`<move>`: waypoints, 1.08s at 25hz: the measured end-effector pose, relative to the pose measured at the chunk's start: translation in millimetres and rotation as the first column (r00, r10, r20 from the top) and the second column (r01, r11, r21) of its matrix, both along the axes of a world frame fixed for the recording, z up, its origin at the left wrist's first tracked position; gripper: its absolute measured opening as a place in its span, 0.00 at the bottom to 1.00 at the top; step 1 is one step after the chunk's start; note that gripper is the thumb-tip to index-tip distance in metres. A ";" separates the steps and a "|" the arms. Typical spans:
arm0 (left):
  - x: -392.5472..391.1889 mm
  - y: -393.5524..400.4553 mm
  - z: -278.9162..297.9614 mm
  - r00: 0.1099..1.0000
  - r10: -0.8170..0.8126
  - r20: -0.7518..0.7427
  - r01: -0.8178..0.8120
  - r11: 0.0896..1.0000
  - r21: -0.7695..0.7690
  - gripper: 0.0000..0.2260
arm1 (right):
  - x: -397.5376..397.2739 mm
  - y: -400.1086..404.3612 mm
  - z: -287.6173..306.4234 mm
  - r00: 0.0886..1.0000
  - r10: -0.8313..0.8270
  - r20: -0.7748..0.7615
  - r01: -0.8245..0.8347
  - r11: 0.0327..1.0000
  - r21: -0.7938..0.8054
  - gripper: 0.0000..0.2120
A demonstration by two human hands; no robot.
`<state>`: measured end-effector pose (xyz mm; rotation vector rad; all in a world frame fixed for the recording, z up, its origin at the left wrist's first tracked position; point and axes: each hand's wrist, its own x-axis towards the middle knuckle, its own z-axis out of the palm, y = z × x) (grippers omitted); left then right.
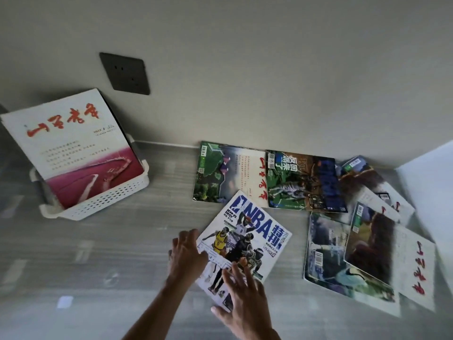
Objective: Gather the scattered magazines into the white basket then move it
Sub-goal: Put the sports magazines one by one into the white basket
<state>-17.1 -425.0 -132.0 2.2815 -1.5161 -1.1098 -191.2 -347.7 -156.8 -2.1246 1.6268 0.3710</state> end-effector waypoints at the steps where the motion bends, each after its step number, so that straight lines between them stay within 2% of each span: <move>1: -5.2 -0.8 -6.0 1.000 -0.001 -0.011 0.002 1.000 0.030 0.26 | -1.0 11.6 0.9 0.999 0.048 0.016 -0.048 0.999 -0.009 0.42; 4: -13.4 -0.8 -20.0 0.993 0.107 -0.056 -0.100 0.988 0.115 0.24 | -8.5 27.5 8.9 0.987 0.106 0.125 -0.101 0.994 -0.042 0.37; 6: -14.1 -2.2 -21.6 0.972 0.164 -0.170 -0.131 0.973 0.191 0.19 | -19.6 27.7 10.2 0.959 0.035 0.282 -0.015 0.997 -0.073 0.32; 7: -14.9 -1.7 -20.2 0.948 0.183 -0.259 -0.130 0.969 0.209 0.16 | -26.1 24.6 10.1 0.915 -0.064 0.398 0.081 0.996 -0.026 0.29; 9: -14.9 4.5 -13.9 0.916 0.123 -0.382 -0.087 0.990 0.110 0.07 | -40.4 15.3 9.3 0.741 -0.368 0.562 0.306 0.930 0.205 0.30; 11: -10.8 16.0 -2.0 0.852 -0.033 -0.522 -0.039 0.991 -0.126 0.08 | -55.5 -2.6 10.6 0.464 -0.651 0.601 0.579 0.736 0.351 0.35; 12: -6.2 20.4 7.3 0.793 -0.116 -0.598 -0.032 0.973 -0.231 0.09 | -60.9 -17.0 14.7 0.310 -0.739 0.599 0.652 0.624 0.432 0.35; 13: 0.6 23.5 17.1 0.740 -0.177 -0.649 -0.033 0.954 -0.297 0.08 | -64.4 -32.1 18.8 0.195 -0.794 0.575 0.656 0.542 0.526 0.34; 14: 9.8 24.8 26.1 0.713 -0.194 -0.673 -0.054 0.943 -0.328 0.07 | -64.6 -46.4 22.9 0.133 -0.822 0.554 0.616 0.506 0.603 0.30; 15: 22.0 24.9 34.2 0.712 -0.171 -0.681 -0.102 0.935 -0.341 0.04 | -59.5 -60.1 28.4 0.106 -0.823 0.558 0.564 0.512 0.647 0.25; 17: 50.8 23.5 45.3 0.758 -0.036 -0.651 -0.272 0.890 -0.367 0.04 | -39.7 -81.4 44.3 0.080 -0.747 0.660 0.493 0.605 0.625 0.10; 18: 66.1 23.3 50.2 0.803 0.041 -0.594 -0.341 0.849 -0.403 0.04 | -25.9 -88.9 52.7 0.084 -0.689 0.719 0.473 0.663 0.580 0.06; 20: 93.9 29.3 58.2 0.889 0.182 -0.420 -0.396 0.765 -0.507 0.03 | 8.1 -98.1 66.6 0.165 -0.569 0.806 0.439 0.774 0.456 0.08; 22: 109.1 39.1 60.9 0.913 0.263 -0.311 -0.398 0.738 -0.545 0.04 | 34.8 -101.8 77.2 0.269 -0.475 0.838 0.428 0.838 0.338 0.08; 25: 129.3 52.5 61.9 0.920 0.306 -0.245 -0.392 0.735 -0.553 0.04 | 68.3 -113.1 89.8 0.410 -0.369 0.834 0.443 0.880 0.172 0.06; 27: 150.9 45.3 73.6 0.900 0.349 -0.262 -0.435 0.666 -0.606 0.07 | 96.0 -131.3 111.9 0.478 -0.294 0.828 0.405 0.910 0.089 0.04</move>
